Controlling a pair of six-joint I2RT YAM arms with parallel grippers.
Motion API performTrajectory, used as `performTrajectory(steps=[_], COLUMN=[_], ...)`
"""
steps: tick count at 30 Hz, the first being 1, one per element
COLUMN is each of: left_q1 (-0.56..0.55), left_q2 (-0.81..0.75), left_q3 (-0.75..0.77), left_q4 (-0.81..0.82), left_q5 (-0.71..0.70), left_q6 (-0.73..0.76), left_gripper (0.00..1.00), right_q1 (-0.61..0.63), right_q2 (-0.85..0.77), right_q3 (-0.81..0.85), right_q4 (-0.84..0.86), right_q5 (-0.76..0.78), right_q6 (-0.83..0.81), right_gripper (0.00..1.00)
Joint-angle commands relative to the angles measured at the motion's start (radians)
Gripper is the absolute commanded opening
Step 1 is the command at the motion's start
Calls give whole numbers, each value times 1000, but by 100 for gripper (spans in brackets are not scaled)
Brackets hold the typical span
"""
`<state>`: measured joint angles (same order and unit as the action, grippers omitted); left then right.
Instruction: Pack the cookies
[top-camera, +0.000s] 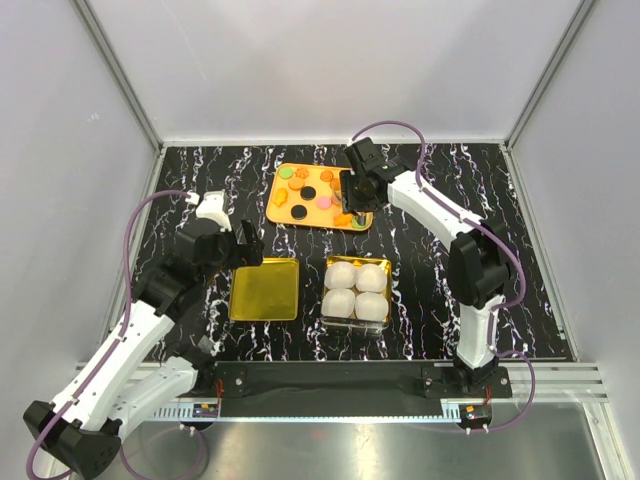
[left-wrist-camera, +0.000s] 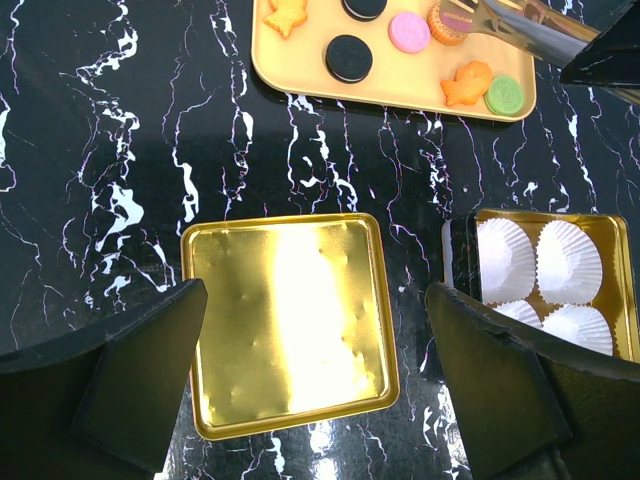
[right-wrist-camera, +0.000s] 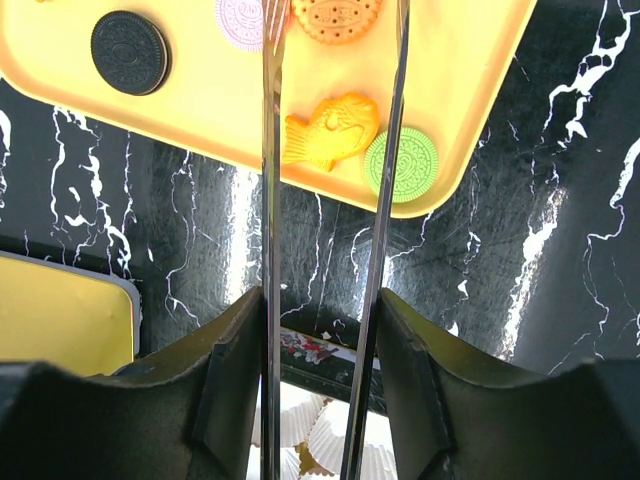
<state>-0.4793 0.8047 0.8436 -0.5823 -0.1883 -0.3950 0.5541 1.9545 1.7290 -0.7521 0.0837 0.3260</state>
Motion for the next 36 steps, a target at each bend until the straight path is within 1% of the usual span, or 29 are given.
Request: performTrajectory(steps=[1,7,21,25,32,36], left_q1=[4,4,4,4,4,5], left_q2=[-10,-12,-21,-22,-24,-27], left_q3=[15,17,18,17,15,18], left_q4=[27,25,24,24,24,25], left_q5=[-26,-28,-28,-26,-28,-27], left_q6=[12,12,12,12,12,12], left_gripper=[99,99,99,99,99,99], right_q1=[7,6,6,6,7,6], right_q2=[7,30,63,70,67,46], right_q3=[53,61,67,67,86,96], right_q4=[17,14,8,10,-6,-16], right_q5=[-15,-10,-16,-16,-25,-12], right_q6=[-16,-19,-19,-16,-16,-19], right_gripper=[53,55,55,52,44,43])
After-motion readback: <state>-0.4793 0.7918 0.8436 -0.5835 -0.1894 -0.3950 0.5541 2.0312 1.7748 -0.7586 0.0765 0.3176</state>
